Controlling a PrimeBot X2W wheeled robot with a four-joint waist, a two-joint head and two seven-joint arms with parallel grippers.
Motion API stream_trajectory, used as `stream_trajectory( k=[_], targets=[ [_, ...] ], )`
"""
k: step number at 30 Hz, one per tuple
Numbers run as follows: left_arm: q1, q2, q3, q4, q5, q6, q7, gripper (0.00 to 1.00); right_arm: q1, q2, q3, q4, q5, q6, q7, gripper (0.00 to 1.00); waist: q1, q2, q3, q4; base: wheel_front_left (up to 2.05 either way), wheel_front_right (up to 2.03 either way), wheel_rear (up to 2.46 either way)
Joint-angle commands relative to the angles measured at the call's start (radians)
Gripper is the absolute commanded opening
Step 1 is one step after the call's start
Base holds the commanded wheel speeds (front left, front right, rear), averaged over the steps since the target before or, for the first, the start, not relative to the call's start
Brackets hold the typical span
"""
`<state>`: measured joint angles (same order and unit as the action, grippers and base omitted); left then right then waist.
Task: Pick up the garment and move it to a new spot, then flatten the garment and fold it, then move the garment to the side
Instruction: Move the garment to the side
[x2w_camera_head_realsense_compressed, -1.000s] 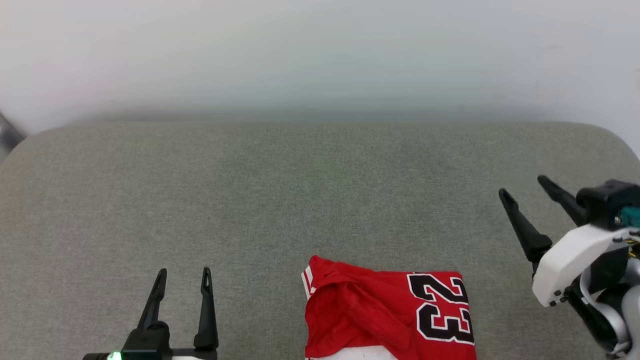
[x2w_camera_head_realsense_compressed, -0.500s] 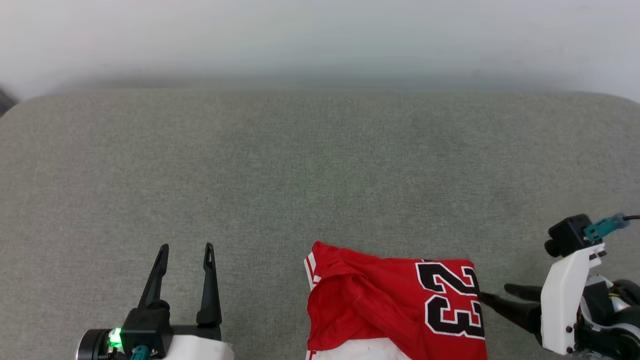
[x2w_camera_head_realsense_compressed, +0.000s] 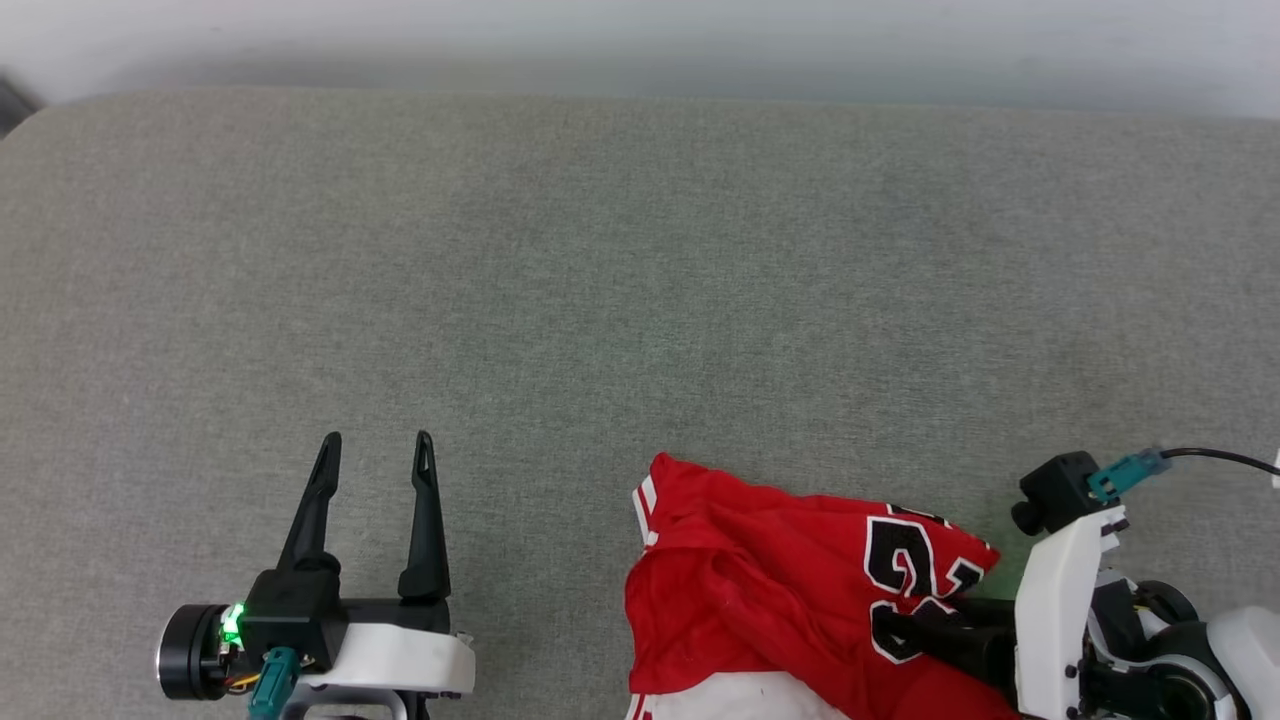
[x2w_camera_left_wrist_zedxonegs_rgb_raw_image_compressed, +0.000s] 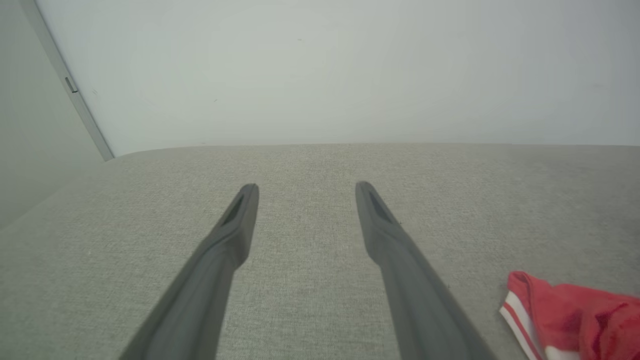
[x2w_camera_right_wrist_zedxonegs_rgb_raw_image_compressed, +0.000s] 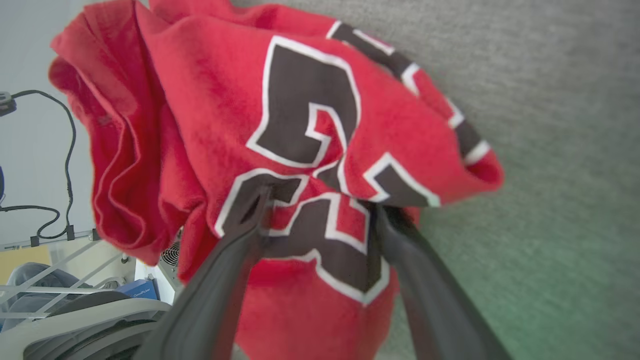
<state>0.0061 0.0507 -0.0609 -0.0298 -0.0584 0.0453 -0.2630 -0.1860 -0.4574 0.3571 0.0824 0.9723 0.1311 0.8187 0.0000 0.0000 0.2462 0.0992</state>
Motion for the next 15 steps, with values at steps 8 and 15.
stream_trajectory(
  k=[8,15],
  targets=[
    [-0.018,-0.001,-0.008,0.005,-0.013,0.011,-0.002,1.00,-0.006,-0.023,0.104,0.034,0.007,-0.001,-0.037,0.00,0.0000,0.0000,0.010,0.020,0.00,0.00,0.00],
    [0.004,-0.001,-0.017,0.018,-0.013,0.011,-0.002,1.00,-0.053,-0.075,0.151,0.017,0.012,-0.001,-0.096,0.00,0.0000,0.0000,-0.032,0.012,0.00,0.00,0.00]
  ],
)
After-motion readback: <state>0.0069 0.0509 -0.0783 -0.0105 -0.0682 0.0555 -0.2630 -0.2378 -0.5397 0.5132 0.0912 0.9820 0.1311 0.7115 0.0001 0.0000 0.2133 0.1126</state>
